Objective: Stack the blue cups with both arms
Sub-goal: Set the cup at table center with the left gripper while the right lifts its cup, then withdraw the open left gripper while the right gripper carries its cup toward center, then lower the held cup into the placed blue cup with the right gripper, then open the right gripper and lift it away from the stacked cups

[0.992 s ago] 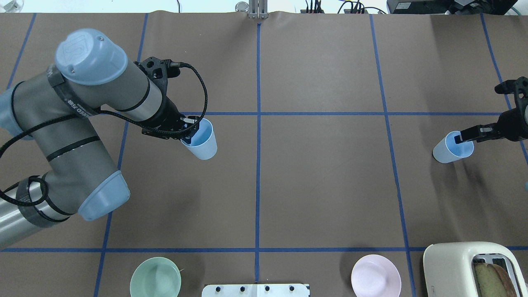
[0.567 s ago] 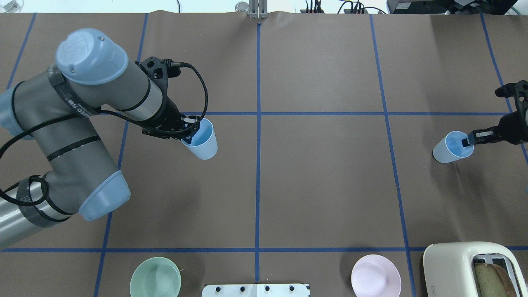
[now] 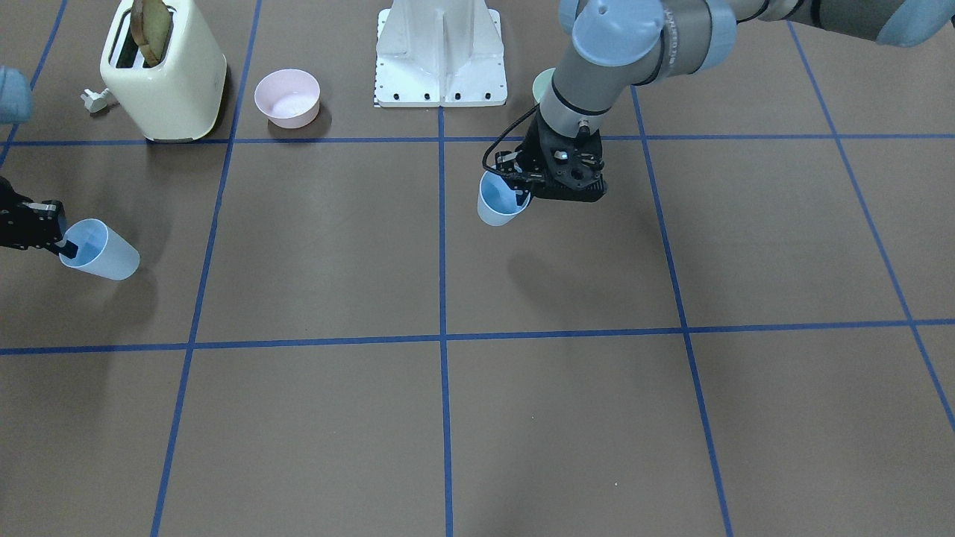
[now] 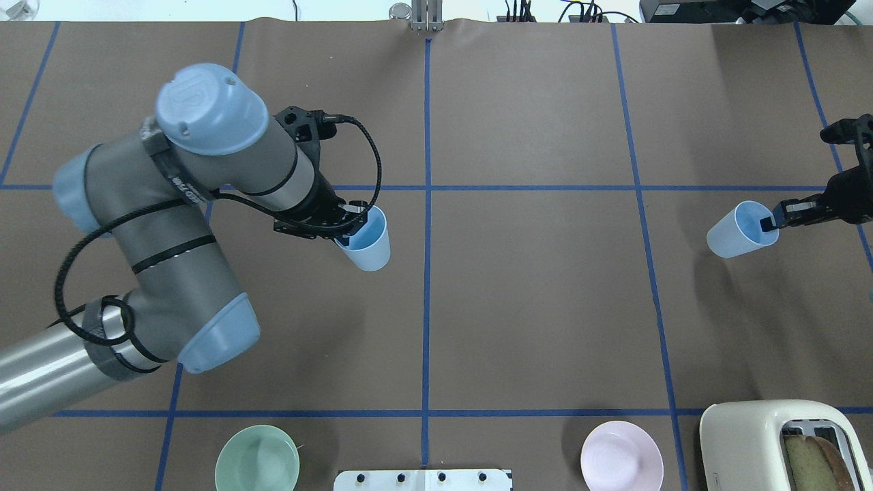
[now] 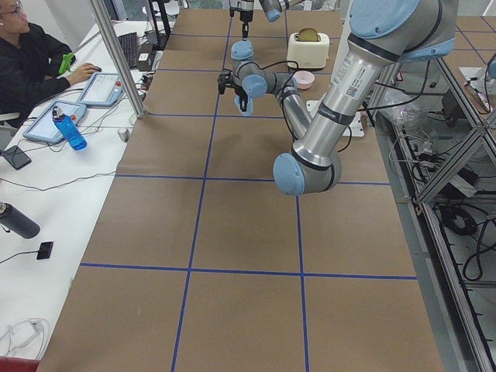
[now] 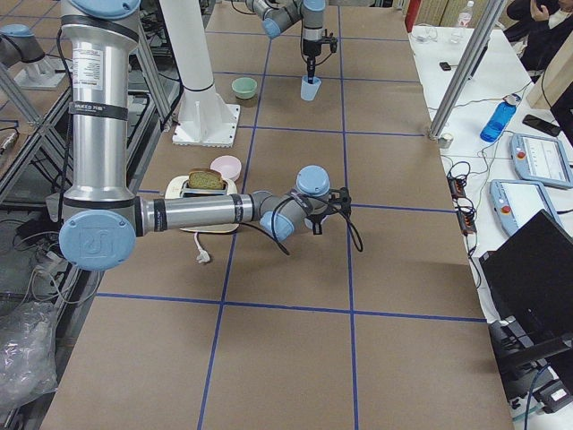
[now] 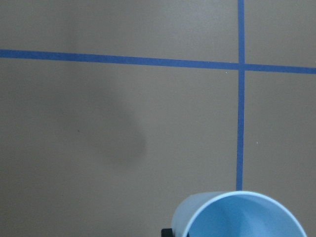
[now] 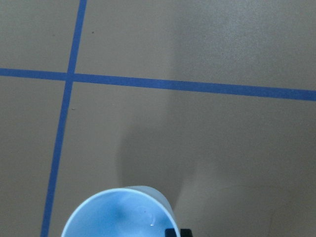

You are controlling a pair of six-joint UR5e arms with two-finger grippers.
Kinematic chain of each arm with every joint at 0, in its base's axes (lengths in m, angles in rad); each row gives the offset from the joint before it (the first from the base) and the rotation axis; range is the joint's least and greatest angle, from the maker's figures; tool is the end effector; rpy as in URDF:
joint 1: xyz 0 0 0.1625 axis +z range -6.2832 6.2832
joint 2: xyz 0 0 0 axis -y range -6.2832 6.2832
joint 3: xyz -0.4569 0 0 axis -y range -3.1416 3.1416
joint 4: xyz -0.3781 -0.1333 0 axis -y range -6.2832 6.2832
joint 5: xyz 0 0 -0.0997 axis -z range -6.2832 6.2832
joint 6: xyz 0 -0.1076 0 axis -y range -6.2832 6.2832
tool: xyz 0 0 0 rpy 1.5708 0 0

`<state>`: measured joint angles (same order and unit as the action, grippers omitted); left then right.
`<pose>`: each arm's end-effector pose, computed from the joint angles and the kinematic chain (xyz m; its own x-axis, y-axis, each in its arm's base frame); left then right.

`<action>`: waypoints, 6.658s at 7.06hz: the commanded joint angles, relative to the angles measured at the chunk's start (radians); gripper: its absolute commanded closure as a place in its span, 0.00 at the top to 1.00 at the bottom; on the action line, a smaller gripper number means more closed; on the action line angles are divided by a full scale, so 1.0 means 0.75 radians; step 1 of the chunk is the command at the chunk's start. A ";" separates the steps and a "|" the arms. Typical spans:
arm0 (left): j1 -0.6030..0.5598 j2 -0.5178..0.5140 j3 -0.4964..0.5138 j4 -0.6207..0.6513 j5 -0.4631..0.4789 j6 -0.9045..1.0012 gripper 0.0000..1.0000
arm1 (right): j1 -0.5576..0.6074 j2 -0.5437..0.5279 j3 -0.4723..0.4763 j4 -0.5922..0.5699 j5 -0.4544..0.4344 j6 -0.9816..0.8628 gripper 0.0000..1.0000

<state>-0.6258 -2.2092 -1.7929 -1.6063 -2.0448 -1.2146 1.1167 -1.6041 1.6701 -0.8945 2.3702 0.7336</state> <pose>0.4823 -0.4524 0.2247 0.5556 -0.0187 -0.8313 0.0411 0.9991 0.0050 -0.1628 -0.4616 0.5821 0.5239 -0.1072 0.8450 -0.0370 0.9882 0.1484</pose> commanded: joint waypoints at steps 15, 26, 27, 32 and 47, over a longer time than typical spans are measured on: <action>0.147 -0.159 0.272 -0.241 0.209 -0.050 0.98 | 0.070 0.514 0.168 -0.772 0.024 0.008 0.00; -0.718 0.415 0.004 -0.149 -0.489 1.004 0.98 | -0.728 1.038 0.238 -1.125 -0.689 0.875 0.00; -0.736 0.450 0.000 -0.173 -0.491 1.008 0.98 | -0.765 1.044 0.222 -1.121 -0.736 0.879 0.00; -0.738 0.469 -0.002 -0.172 -0.491 1.034 0.98 | -0.832 1.042 0.181 -1.106 -0.806 0.885 0.00; -0.916 0.669 0.010 -0.172 -0.550 1.422 0.98 | -0.016 0.589 0.205 -0.986 -0.247 -0.213 1.00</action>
<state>-1.2819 -1.7342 -1.7885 -1.7364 -2.4278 -0.2028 0.9773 -1.0679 1.8302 -1.6456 2.0940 0.7690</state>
